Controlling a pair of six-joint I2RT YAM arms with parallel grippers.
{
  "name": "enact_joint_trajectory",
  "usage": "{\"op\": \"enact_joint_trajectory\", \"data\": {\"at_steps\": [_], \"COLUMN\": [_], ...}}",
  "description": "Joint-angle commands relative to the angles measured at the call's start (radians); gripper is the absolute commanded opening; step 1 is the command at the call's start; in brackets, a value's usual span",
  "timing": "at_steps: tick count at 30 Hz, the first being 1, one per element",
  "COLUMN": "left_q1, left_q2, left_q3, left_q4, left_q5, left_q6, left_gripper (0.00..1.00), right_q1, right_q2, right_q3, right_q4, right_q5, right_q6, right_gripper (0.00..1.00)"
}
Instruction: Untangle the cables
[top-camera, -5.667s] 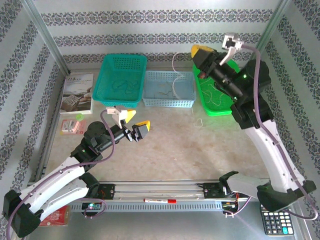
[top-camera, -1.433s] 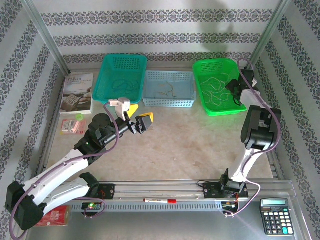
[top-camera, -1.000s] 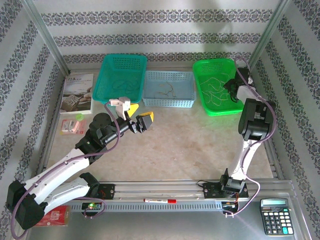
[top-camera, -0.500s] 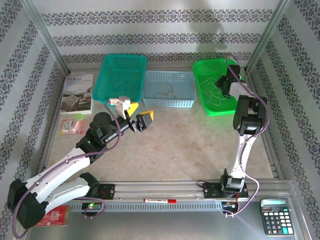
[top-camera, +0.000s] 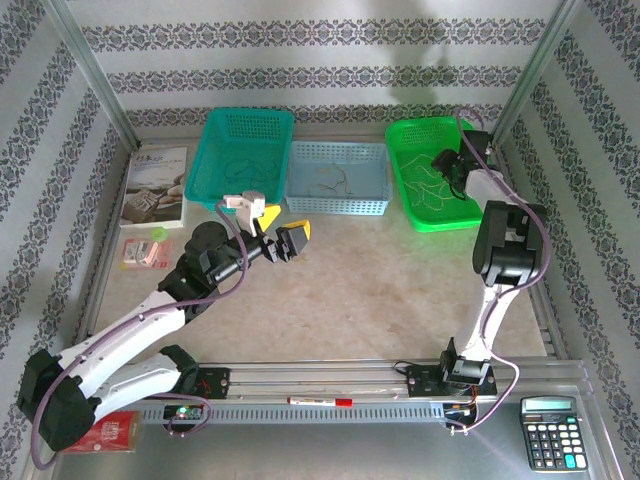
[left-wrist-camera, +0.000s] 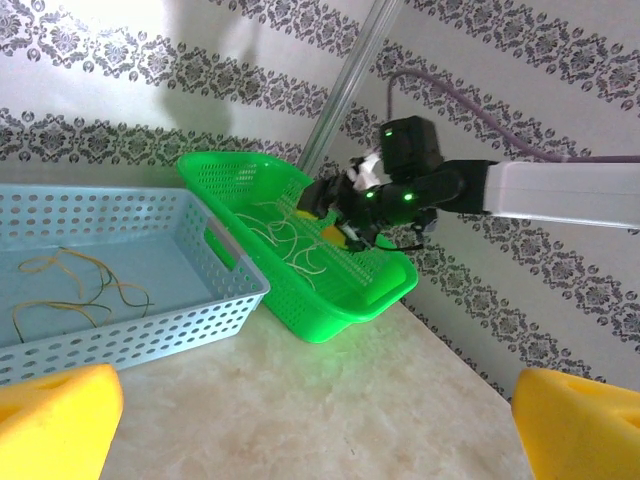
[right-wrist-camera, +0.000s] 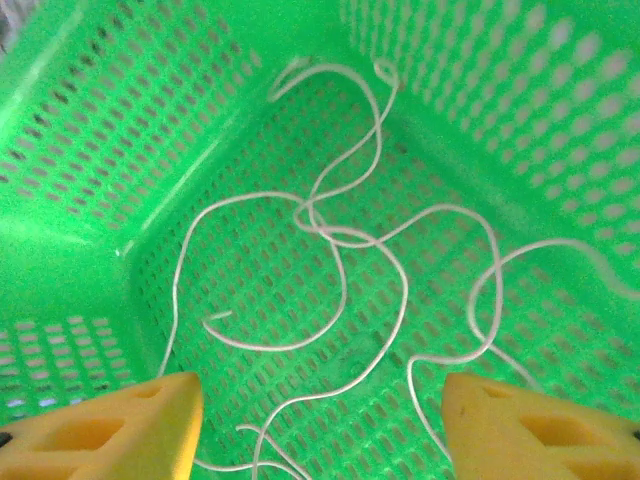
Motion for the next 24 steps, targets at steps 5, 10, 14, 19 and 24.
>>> {"op": "enact_joint_trajectory", "data": {"at_steps": [5, 10, 14, 19, 24], "left_q1": [0.016, 0.019, 0.021, 0.022, 0.024], "left_q2": [-0.005, -0.007, -0.005, -0.001, -0.003], "left_q3": [0.013, 0.012, 0.015, 0.018, 0.017], "left_q4": [0.058, 0.053, 0.050, 0.046, 0.036], "left_q5": [0.023, 0.022, 0.022, 0.020, 0.018], "left_q6": [-0.014, -0.011, -0.009, -0.011, -0.014], "left_gripper": [1.00, 1.00, 1.00, 1.00, 1.00], "right_q1": [-0.056, -0.075, -0.079, -0.073, -0.072], "right_q2": [-0.008, 0.015, 0.066, 0.145, 0.199], "right_q3": [-0.050, -0.060, -0.023, 0.057, 0.114], "right_q4": [0.002, 0.005, 0.032, 0.062, 0.082], "right_q5": [0.074, 0.103, 0.074, 0.035, 0.005], "right_q6": [0.063, 0.079, 0.063, 0.037, 0.031], "right_gripper": [0.66, 0.66, 0.64, 0.60, 0.40]}}
